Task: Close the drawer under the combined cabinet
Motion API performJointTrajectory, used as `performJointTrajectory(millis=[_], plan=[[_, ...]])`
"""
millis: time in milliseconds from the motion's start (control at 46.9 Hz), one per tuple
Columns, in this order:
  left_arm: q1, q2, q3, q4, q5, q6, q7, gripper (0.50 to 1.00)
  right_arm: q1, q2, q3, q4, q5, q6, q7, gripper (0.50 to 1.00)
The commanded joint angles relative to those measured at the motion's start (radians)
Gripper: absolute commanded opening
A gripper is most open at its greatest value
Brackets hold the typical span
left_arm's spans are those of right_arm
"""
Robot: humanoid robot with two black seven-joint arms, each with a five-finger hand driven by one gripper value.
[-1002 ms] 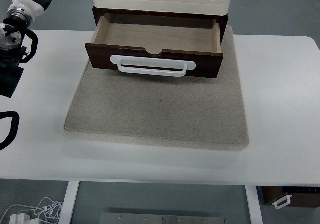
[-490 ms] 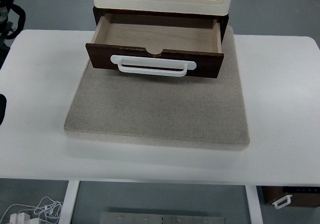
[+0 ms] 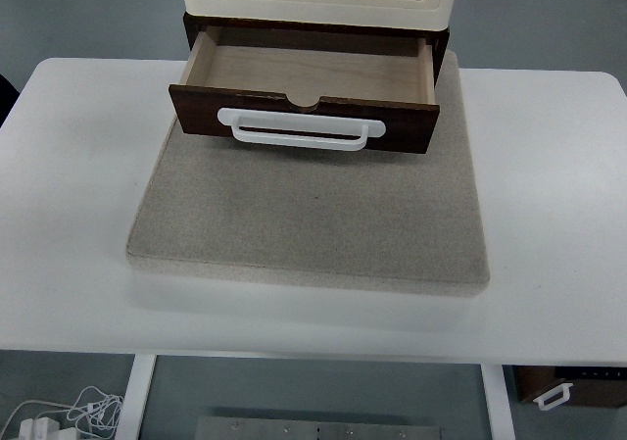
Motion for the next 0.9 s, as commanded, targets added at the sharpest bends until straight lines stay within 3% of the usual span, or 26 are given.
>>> performJointTrajectory(millis=[0,362,512,725,874], plan=[[-0.002,0.042,0.037,-0.098,0.0,0.011,0.0,1.0,0.0,0.0,0.0,0.0,0.0,0.0,0.0,0.952],[-0.012,0.137,0.195,-0.477,0.04,0.091,0.0,1.0,0.0,0.0,0.0,0.0,0.0,0.0,0.0,0.954],[-0.012,0.138,0.251,-0.571,0.083,0.095,0.003,1.0,0.0,0.0,0.0,0.0,0.0,0.0,0.0,0.952],[-0.028,0.181,0.407,-0.724,0.233,0.045,0.028,1.0,0.0,0.0,0.0,0.0,0.0,0.0,0.0,0.952],[-0.029,0.195,0.473,-0.787,0.249,-0.026,0.115,1.0,0.0,0.0,0.0,0.0,0.0,0.0,0.0,0.952]])
